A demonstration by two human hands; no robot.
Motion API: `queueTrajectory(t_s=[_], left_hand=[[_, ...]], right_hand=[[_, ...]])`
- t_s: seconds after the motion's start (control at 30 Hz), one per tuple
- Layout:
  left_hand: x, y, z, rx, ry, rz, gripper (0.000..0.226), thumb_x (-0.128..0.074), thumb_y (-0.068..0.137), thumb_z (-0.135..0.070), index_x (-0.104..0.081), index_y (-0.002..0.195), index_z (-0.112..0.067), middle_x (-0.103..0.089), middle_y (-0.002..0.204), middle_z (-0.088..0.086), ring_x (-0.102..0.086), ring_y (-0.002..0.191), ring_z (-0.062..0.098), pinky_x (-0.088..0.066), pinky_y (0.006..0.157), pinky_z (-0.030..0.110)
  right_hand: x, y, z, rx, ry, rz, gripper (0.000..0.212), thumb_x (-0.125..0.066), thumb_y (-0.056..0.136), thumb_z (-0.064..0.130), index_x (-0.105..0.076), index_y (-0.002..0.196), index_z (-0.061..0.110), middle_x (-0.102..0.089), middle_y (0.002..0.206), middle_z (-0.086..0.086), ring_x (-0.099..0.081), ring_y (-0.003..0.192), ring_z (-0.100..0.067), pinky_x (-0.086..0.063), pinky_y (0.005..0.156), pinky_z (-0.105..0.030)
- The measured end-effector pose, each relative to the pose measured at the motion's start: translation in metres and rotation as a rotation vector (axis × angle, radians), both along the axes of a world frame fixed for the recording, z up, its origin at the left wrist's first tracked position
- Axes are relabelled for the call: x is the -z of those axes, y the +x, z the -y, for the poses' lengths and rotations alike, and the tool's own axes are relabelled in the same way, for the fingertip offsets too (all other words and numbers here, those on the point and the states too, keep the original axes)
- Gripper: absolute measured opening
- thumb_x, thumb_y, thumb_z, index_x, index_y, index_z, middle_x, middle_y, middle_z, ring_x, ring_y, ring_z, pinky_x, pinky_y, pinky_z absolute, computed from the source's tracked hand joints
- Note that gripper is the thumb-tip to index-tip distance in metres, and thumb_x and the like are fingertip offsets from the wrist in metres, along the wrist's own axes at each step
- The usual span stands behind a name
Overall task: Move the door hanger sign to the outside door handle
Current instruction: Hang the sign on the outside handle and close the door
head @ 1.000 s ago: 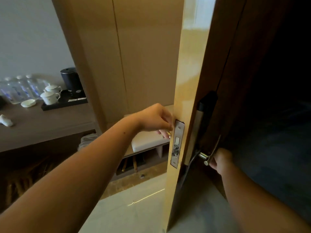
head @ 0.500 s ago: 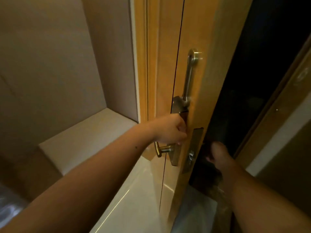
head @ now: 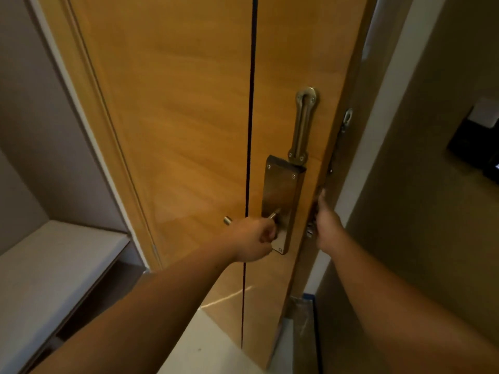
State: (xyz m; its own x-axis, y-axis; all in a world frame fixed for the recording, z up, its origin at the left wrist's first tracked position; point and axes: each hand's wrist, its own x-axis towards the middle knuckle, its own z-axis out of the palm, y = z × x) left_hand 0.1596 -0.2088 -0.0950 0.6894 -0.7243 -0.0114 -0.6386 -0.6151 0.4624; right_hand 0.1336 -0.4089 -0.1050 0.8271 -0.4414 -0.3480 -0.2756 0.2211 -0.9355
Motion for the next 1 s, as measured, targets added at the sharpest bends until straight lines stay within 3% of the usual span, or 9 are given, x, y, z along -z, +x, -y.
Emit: queueTrajectory(t_s=[0.07,0.17,0.3,0.4,0.6,0.73,0.87,1.0], left_hand=[[0.012,0.026,0.015,-0.014,0.097,0.079,0.019,-0.059,0.078,-0.031,-0.048,0.094,-0.032,-0.058,0.095,-0.004,-0.056,0.090,0.018,-0.046,0.088,0.041],[0.020,0.062,0.044,-0.008,0.282,0.225,0.034,-0.052,0.082,-0.049,-0.049,0.109,-0.029,-0.060,0.107,-0.001,-0.054,0.107,0.024,-0.029,0.101,0.047],[0.026,0.103,0.101,-0.021,0.492,0.256,0.066,-0.032,0.083,-0.071,-0.049,0.123,-0.021,-0.055,0.130,0.009,-0.043,0.126,0.032,-0.021,0.107,0.058],[0.023,0.126,0.136,-0.057,0.587,0.196,0.074,-0.025,0.082,-0.075,-0.051,0.124,-0.019,-0.052,0.135,0.012,-0.038,0.130,0.034,-0.019,0.108,0.059],[0.024,0.173,0.182,-0.126,0.565,0.119,0.079,-0.020,0.082,-0.076,-0.047,0.130,-0.019,-0.046,0.142,0.014,-0.032,0.134,0.036,-0.018,0.109,0.060],[0.028,0.211,0.206,-0.088,0.548,0.039,0.080,-0.023,0.080,-0.078,-0.051,0.123,-0.017,-0.054,0.133,0.012,-0.045,0.125,0.034,-0.025,0.102,0.059],[0.035,0.247,0.227,-0.058,0.455,-0.069,0.081,-0.029,0.078,-0.078,-0.052,0.125,-0.015,-0.053,0.134,0.012,-0.045,0.125,0.033,-0.028,0.102,0.056],[0.043,0.279,0.245,-0.023,0.284,-0.144,0.077,-0.042,0.077,-0.075,-0.052,0.126,-0.015,-0.054,0.133,0.017,-0.050,0.121,0.034,-0.037,0.103,0.052]], right_hand=[[-0.002,0.011,0.019,0.027,-0.103,0.012,0.045,-0.035,0.084,0.067,-0.060,0.095,0.031,-0.065,0.093,0.005,-0.059,0.090,-0.017,-0.039,0.094,-0.039],[0.001,0.029,0.051,0.072,-0.273,0.043,0.036,-0.039,0.089,0.057,-0.063,0.079,0.032,-0.065,0.088,0.004,-0.058,0.091,-0.018,-0.042,0.088,-0.037],[0.005,0.060,0.098,0.103,-0.411,0.095,0.028,-0.048,0.089,0.046,-0.067,0.087,0.027,-0.068,0.095,-0.003,-0.062,0.094,-0.022,-0.050,0.089,-0.043],[0.008,0.082,0.122,0.094,-0.460,0.071,0.029,-0.051,0.089,0.040,-0.065,0.106,0.022,-0.066,0.105,-0.002,-0.060,0.100,-0.022,-0.049,0.090,-0.041],[0.011,0.119,0.151,0.102,-0.470,0.025,0.031,-0.054,0.089,0.032,-0.062,0.116,0.018,-0.062,0.110,0.000,-0.056,0.101,-0.019,-0.045,0.088,-0.035],[0.016,0.142,0.166,0.087,-0.520,-0.017,0.031,-0.055,0.088,0.032,-0.061,0.116,0.019,-0.058,0.105,0.004,-0.053,0.098,-0.015,-0.045,0.089,-0.034],[0.016,0.165,0.177,0.026,-0.566,-0.093,0.014,-0.054,0.089,0.033,-0.063,0.097,0.026,-0.057,0.092,0.007,-0.054,0.086,-0.012,-0.051,0.085,-0.039],[0.010,0.189,0.189,-0.033,-0.622,-0.156,0.022,-0.054,0.088,0.036,-0.065,0.104,0.024,-0.058,0.088,0.008,-0.055,0.081,-0.011,-0.048,0.074,-0.030]])
